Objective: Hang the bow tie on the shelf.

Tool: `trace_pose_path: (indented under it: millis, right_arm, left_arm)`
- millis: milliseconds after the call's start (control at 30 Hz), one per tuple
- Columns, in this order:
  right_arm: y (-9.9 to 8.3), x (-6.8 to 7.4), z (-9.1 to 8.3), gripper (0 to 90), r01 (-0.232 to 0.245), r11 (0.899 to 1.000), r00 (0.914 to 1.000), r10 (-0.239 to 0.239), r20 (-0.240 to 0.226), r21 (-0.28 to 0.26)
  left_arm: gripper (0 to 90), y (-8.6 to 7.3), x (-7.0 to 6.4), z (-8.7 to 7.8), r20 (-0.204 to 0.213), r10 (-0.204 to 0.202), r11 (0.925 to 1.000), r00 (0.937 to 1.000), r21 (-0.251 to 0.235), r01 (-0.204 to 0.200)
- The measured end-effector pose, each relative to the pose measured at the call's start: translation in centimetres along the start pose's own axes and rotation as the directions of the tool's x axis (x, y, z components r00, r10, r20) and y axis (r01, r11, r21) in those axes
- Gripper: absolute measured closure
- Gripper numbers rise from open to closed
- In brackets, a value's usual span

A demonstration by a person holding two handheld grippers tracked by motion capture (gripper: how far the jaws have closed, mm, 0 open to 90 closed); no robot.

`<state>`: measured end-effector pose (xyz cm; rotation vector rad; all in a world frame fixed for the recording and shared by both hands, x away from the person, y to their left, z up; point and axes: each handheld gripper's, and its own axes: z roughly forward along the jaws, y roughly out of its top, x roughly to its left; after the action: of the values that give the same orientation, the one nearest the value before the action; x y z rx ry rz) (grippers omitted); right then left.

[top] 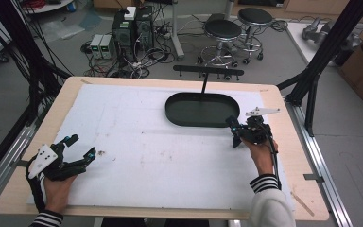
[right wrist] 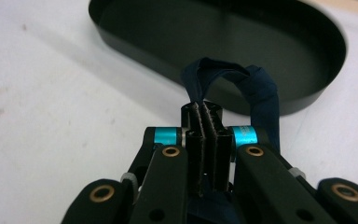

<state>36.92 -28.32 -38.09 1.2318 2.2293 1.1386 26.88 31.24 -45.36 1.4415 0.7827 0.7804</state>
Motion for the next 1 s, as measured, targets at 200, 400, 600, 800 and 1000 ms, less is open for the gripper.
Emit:
trace_pose_path:
  millis: [200,400,600,800,1000]
  right_arm:
    - [0.4,0.3,-0.9,87.7,0.019,0.994,0.9991,-0.015,0.040,-0.103]
    - [0.7,0.7,-1.6,87.7,0.036,0.980,0.9960,-0.019,0.087,-0.194]
    - [1.0,1.2,-2.0,87.7,0.045,0.966,0.9935,-0.016,0.113,-0.256]
    - [1.5,1.4,-2.0,87.8,0.022,0.953,0.9945,0.010,0.105,-0.303]
    - [2.4,1.7,-1.8,87.8,0.009,0.942,0.9954,0.023,0.093,-0.334]
  left_arm:
    - [16.1,0.0,0.0,0.0,0.000,0.000,1.0000,1.0000,0.000,0.000]
    - [16.1,0.0,0.0,0.0,0.000,-0.002,1.0000,1.0000,-0.001,0.002]
    - [16.1,0.0,0.0,0.0,0.000,-0.001,1.0000,1.0000,-0.001,0.001]
    - [16.1,0.0,0.0,0.0,0.000,-0.002,1.0000,1.0000,0.000,0.002]
    - [16.1,0.0,0.0,0.0,-0.001,-0.003,1.0000,1.0000,-0.001,0.003]
